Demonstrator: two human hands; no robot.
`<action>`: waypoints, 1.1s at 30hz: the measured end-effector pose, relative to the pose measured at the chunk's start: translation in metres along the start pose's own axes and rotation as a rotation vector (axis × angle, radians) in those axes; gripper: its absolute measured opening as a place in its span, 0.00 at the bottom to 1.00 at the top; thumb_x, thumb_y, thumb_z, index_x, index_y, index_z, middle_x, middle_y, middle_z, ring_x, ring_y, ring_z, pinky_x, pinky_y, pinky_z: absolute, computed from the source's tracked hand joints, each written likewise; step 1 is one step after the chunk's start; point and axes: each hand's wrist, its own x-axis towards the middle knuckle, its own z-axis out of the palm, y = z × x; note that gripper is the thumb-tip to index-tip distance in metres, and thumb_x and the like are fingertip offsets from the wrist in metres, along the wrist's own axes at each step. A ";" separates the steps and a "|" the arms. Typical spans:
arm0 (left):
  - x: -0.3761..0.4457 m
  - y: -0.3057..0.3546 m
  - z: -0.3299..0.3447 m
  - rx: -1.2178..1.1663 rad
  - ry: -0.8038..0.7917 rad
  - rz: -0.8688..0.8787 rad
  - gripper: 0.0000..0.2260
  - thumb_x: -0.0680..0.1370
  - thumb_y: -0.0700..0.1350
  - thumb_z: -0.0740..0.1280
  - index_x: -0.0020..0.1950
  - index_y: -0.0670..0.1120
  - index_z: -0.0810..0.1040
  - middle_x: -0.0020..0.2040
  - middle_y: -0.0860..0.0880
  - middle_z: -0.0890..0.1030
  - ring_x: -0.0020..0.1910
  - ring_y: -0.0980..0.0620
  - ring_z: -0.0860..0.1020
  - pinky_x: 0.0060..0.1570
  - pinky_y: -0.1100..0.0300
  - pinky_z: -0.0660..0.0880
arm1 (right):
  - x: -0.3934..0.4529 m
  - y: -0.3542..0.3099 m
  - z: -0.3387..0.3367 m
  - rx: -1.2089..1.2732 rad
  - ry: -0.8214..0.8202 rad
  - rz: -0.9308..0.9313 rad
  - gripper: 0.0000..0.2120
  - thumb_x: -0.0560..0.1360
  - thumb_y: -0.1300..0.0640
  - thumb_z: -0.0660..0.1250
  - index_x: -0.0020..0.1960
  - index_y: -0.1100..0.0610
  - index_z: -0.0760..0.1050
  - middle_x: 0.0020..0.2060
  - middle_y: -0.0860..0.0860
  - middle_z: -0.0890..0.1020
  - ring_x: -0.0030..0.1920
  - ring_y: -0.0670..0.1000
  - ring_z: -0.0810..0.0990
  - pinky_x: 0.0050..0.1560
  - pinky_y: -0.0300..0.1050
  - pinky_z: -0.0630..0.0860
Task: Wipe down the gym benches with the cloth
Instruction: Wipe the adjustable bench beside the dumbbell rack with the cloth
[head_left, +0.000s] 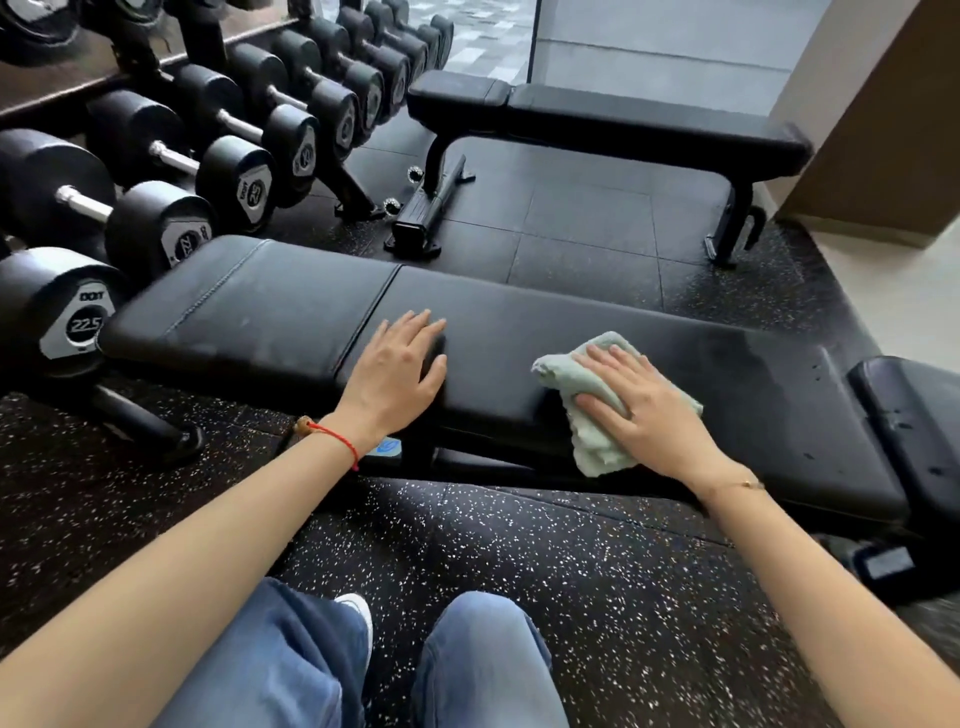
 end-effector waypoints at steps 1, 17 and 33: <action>0.001 0.003 0.003 -0.001 -0.011 0.005 0.23 0.81 0.48 0.60 0.76 0.46 0.65 0.77 0.46 0.63 0.77 0.48 0.59 0.77 0.53 0.49 | 0.016 0.017 -0.006 -0.022 0.011 0.086 0.27 0.80 0.40 0.57 0.76 0.49 0.63 0.76 0.49 0.63 0.78 0.49 0.55 0.77 0.40 0.43; -0.001 0.004 0.011 0.034 0.017 0.004 0.23 0.80 0.50 0.60 0.75 0.47 0.66 0.76 0.45 0.66 0.76 0.47 0.61 0.77 0.52 0.51 | -0.024 -0.045 0.014 -0.216 0.010 -0.231 0.34 0.76 0.35 0.59 0.77 0.50 0.60 0.76 0.50 0.62 0.78 0.54 0.57 0.78 0.54 0.53; 0.001 0.014 0.007 0.017 -0.100 -0.106 0.24 0.82 0.50 0.58 0.77 0.47 0.62 0.78 0.46 0.60 0.78 0.49 0.55 0.77 0.51 0.46 | -0.035 -0.024 0.004 -0.159 0.015 -0.018 0.36 0.75 0.31 0.55 0.77 0.47 0.59 0.77 0.48 0.60 0.78 0.52 0.54 0.78 0.52 0.49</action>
